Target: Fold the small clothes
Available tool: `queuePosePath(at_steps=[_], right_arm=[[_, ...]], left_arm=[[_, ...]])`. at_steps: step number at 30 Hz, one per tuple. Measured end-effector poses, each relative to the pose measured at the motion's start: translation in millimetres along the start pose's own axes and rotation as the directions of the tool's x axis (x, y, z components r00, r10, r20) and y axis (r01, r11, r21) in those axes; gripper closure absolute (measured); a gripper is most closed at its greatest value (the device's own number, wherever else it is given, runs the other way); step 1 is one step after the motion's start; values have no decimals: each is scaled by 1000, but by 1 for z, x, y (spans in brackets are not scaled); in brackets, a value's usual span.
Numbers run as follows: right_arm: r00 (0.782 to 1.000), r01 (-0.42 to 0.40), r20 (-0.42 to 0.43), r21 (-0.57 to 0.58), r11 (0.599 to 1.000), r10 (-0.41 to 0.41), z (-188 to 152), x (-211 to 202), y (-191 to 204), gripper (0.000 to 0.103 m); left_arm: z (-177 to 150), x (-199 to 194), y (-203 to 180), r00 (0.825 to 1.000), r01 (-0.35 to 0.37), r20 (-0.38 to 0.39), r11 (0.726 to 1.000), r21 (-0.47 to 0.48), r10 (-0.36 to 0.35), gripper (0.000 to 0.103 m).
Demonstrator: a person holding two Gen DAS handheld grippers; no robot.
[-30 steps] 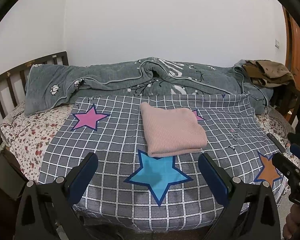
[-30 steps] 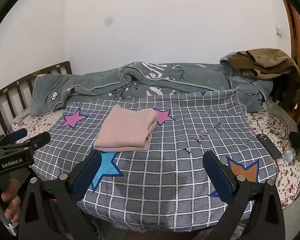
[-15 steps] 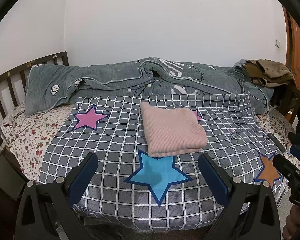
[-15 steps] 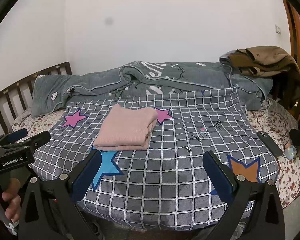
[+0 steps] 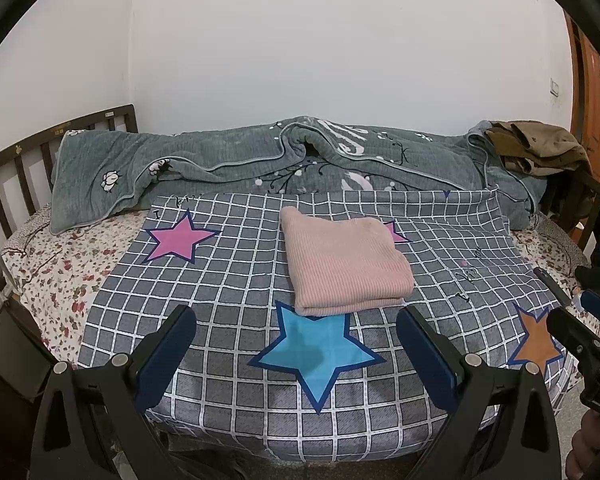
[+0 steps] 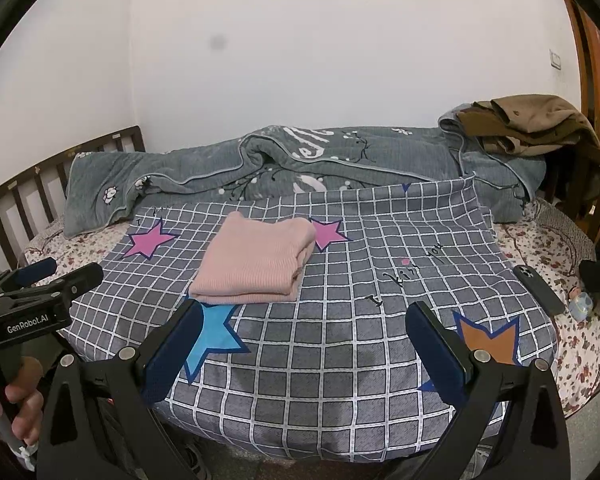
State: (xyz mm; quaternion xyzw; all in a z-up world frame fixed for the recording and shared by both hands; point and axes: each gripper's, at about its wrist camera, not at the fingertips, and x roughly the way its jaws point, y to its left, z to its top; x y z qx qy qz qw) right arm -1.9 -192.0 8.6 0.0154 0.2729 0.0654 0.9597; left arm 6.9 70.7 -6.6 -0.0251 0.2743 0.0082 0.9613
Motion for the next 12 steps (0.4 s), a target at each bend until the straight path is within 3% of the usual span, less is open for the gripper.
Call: queuePosePath(at_steps=[12], right_arm=[[1000,-2,4,9,1000,2,3,-2,1,3]], left_arm=[[5,1,-2,1000,-8,3,1000,-4,8,2]])
